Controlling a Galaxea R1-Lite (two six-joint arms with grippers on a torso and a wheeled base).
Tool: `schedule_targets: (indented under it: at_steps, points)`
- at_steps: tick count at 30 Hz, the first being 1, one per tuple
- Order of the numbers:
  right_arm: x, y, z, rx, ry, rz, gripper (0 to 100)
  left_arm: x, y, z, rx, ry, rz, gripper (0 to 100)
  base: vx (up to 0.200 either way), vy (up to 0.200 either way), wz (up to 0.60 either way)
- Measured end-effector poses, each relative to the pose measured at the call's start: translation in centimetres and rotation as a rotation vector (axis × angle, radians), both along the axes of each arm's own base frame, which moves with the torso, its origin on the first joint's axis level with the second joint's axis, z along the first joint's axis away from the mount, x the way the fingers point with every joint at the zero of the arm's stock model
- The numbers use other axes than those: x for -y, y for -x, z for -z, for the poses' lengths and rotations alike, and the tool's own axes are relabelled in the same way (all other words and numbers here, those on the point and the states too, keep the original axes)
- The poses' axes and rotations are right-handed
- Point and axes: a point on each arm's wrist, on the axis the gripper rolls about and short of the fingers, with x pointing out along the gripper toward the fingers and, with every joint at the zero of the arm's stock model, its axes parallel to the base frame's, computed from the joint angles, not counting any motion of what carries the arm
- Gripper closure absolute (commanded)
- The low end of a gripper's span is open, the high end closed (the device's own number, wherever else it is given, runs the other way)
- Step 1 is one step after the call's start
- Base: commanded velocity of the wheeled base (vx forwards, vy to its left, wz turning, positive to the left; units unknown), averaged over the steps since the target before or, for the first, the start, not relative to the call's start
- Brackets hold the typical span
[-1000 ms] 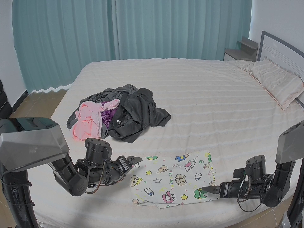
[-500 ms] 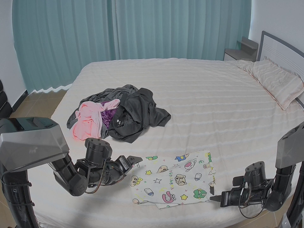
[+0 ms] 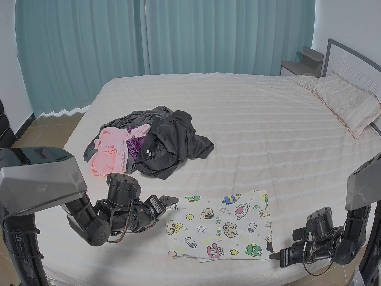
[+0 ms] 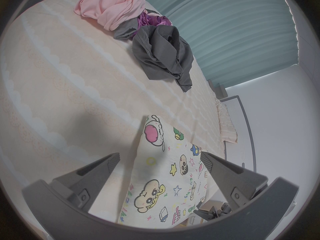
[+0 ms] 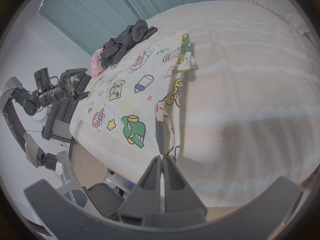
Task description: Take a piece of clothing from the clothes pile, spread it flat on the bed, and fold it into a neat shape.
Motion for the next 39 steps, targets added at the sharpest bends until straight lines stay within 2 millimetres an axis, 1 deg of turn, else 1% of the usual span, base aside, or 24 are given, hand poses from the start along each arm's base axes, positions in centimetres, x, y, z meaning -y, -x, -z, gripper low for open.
schedule_targets:
  at_steps: [2, 3, 11, 14, 17, 23, 27, 29, 34, 39]
  points:
    - [0.1, 0.0, -0.1, 0.008, 0.003, -0.004, 100, 0.0, 0.0, 0.0, -0.001, 0.000, 0.001, 0, 0.000, 0.000, 0.00]
    - [0.1, 0.0, -0.2, 0.012, 0.005, -0.005, 0, 0.0, 0.0, 0.0, 0.000, 0.000, 0.001, 0, 0.000, 0.000, 0.00]
    - [0.5, -0.4, -0.4, 0.046, 0.023, 0.022, 0, 0.0, 0.0, 0.0, 0.000, 0.000, 0.000, 0, 0.000, 0.000, 0.00]
    - [0.5, -1.4, -0.8, 0.091, 0.018, 0.048, 0, 0.0, 0.0, 0.1, -0.001, -0.001, 0.000, 0, 0.000, 0.000, 0.00]
    - [0.3, -3.0, -1.2, 0.148, -0.005, 0.077, 0, 0.0, 0.0, 0.1, -0.001, -0.001, 0.000, 0, 0.000, 0.000, 0.00]
    - [-0.4, -8.1, -2.4, 0.265, -0.114, 0.191, 0, 0.0, 0.0, 0.1, -0.002, -0.001, 0.001, 0, 0.000, 0.000, 0.00]
    - [-0.8, -11.0, -2.4, 0.310, -0.161, 0.240, 0, 0.1, 0.0, 0.1, -0.002, -0.001, 0.001, 0, 0.000, 0.000, 0.00]
    - [-1.1, -12.6, -2.1, 0.328, -0.179, 0.258, 0, 0.1, 0.0, 0.1, -0.002, -0.001, 0.002, 0, 0.000, 0.000, 0.00]
    - [-1.5, -15.0, -0.9, 0.337, -0.205, 0.282, 0, 0.1, 0.0, 0.1, -0.002, -0.001, 0.002, 0, 0.000, 0.000, 0.00]
    - [-2.0, -16.0, 0.1, 0.337, -0.211, 0.284, 0, 0.1, 0.0, 0.1, -0.001, -0.001, 0.002, 0, 0.000, 0.000, 0.00]
